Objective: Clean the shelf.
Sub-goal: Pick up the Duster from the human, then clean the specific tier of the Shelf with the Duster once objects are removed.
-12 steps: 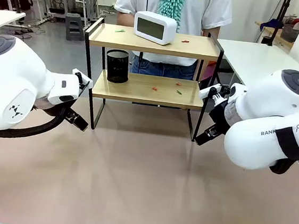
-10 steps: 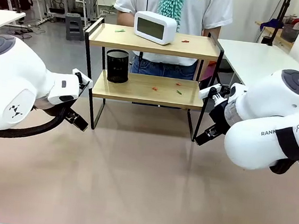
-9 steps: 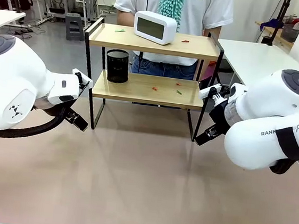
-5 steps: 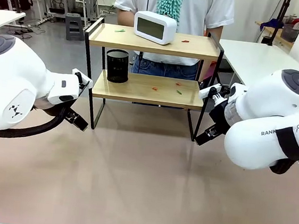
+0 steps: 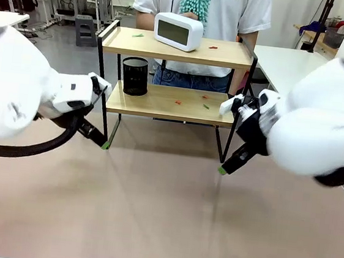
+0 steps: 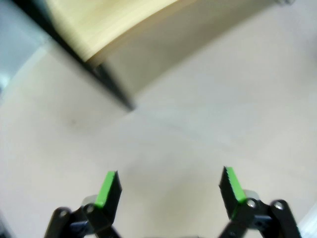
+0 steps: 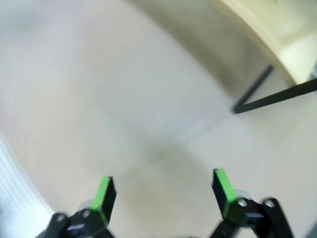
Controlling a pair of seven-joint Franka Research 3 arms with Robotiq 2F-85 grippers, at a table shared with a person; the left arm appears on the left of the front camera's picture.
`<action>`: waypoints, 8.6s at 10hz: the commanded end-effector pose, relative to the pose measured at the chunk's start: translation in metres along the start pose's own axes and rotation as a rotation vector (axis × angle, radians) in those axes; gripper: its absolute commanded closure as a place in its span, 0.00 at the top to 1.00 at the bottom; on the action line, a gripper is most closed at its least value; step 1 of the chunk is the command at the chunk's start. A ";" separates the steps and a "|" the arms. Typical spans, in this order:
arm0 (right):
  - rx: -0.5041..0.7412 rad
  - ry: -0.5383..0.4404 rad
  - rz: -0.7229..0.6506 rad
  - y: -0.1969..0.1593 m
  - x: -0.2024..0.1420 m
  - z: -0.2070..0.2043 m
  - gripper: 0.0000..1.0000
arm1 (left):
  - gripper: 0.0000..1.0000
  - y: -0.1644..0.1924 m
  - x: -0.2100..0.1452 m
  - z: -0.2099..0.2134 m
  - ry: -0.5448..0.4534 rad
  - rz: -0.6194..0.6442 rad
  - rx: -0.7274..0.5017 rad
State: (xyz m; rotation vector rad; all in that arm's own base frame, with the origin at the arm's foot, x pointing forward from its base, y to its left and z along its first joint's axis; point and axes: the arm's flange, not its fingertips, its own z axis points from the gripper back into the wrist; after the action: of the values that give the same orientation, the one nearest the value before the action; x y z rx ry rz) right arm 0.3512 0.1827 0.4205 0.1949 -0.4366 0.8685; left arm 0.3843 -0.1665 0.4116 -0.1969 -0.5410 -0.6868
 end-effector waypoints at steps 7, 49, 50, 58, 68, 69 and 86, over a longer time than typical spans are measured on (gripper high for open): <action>0.598 -0.882 -1.220 -0.160 -0.309 0.182 1.00 | 1.00 0.167 -0.280 0.188 -0.697 0.756 -0.384; 0.520 -0.546 -0.886 -0.137 -0.330 0.218 1.00 | 0.00 0.262 0.042 0.131 -0.240 0.938 -0.851; 0.520 -0.546 -0.886 -0.137 -0.330 0.218 1.00 | 0.00 0.261 0.039 0.136 -0.245 0.930 -0.856; 0.520 -0.546 -0.886 -0.137 -0.330 0.218 1.00 | 0.00 0.162 -0.187 0.359 -0.356 0.356 -0.589; 0.520 -0.546 -0.886 -0.137 -0.330 0.218 1.00 | 0.00 0.140 -0.224 0.374 -0.302 0.326 -0.537; 0.520 -0.546 -0.886 -0.137 -0.330 0.218 1.00 | 0.00 0.140 -0.224 0.374 -0.302 0.326 -0.537; 0.520 -0.546 -0.886 -0.137 -0.330 0.218 1.00 | 0.12 0.049 0.073 0.361 -0.085 0.663 -0.118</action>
State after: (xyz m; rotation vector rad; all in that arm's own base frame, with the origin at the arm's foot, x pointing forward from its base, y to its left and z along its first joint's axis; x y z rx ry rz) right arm 0.2058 -0.2068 0.4683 1.0289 -0.5235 -0.0015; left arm 0.2932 -0.0480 0.7557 -0.5229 -0.5220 -0.0653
